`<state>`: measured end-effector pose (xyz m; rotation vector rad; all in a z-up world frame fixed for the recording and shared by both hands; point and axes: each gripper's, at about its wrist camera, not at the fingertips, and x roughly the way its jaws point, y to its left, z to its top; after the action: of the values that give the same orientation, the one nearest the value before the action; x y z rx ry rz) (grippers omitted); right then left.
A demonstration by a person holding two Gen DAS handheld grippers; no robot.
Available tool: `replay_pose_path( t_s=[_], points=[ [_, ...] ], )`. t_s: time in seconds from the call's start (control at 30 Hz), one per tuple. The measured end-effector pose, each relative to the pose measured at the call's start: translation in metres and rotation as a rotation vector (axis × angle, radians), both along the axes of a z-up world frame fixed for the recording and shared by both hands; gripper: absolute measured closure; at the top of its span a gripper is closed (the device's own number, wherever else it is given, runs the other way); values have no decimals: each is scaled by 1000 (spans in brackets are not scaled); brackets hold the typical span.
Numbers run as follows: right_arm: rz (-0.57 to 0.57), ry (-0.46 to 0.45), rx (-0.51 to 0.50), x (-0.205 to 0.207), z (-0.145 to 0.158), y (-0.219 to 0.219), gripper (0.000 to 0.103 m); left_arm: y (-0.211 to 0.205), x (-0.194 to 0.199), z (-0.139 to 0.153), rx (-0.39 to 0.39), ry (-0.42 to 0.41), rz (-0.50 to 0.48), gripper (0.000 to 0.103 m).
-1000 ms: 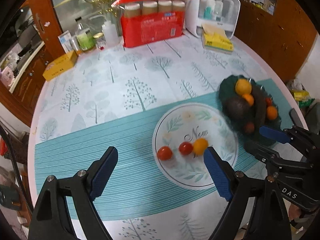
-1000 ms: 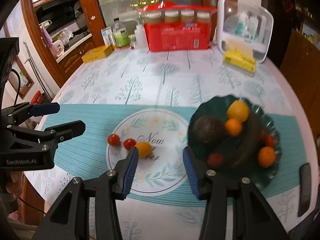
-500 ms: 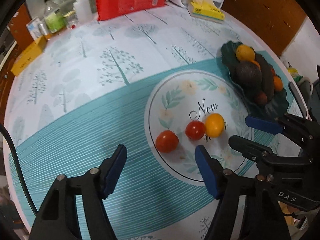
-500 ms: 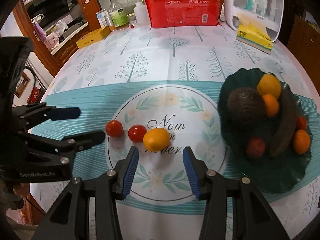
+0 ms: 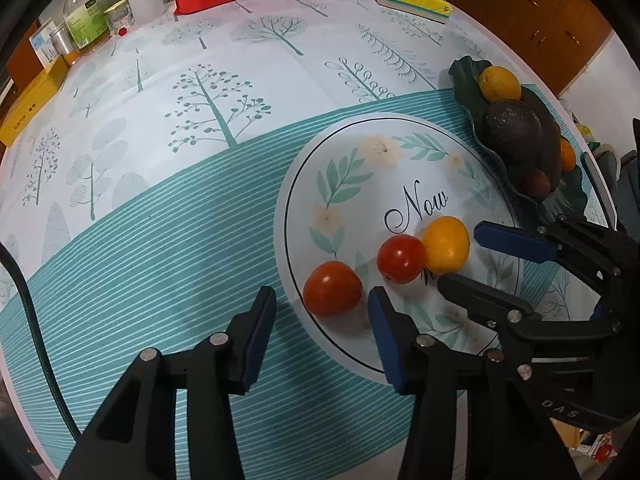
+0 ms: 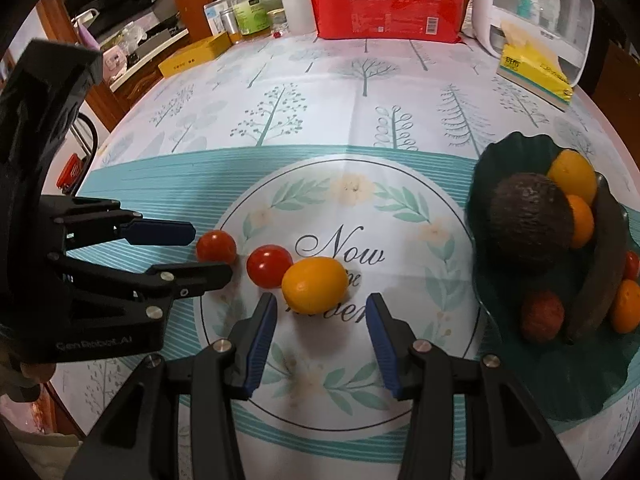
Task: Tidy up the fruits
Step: 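Grasp a cherry tomato with the left tool while the right tool grasps the small yellow fruit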
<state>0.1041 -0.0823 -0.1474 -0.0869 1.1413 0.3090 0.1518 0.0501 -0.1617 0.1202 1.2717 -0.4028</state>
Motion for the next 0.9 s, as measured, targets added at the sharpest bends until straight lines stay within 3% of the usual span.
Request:
replay_pose_path(
  t_s=[0.4, 0.5, 0.53, 0.9],
  points=[
    [25, 7, -13, 10, -10, 7, 56, -4, 3, -4, -5, -7, 0, 71],
    [28, 2, -11, 9, -10, 7, 62, -6, 4, -4, -14, -9, -1, 74],
    [31, 1, -10, 9, -10, 8, 66, -7, 4, -4, -13, -11, -2, 74],
    [43, -36, -16, 1, -5, 11, 67, -6, 3, -1, -22, -32, 3, 76]
  ],
)
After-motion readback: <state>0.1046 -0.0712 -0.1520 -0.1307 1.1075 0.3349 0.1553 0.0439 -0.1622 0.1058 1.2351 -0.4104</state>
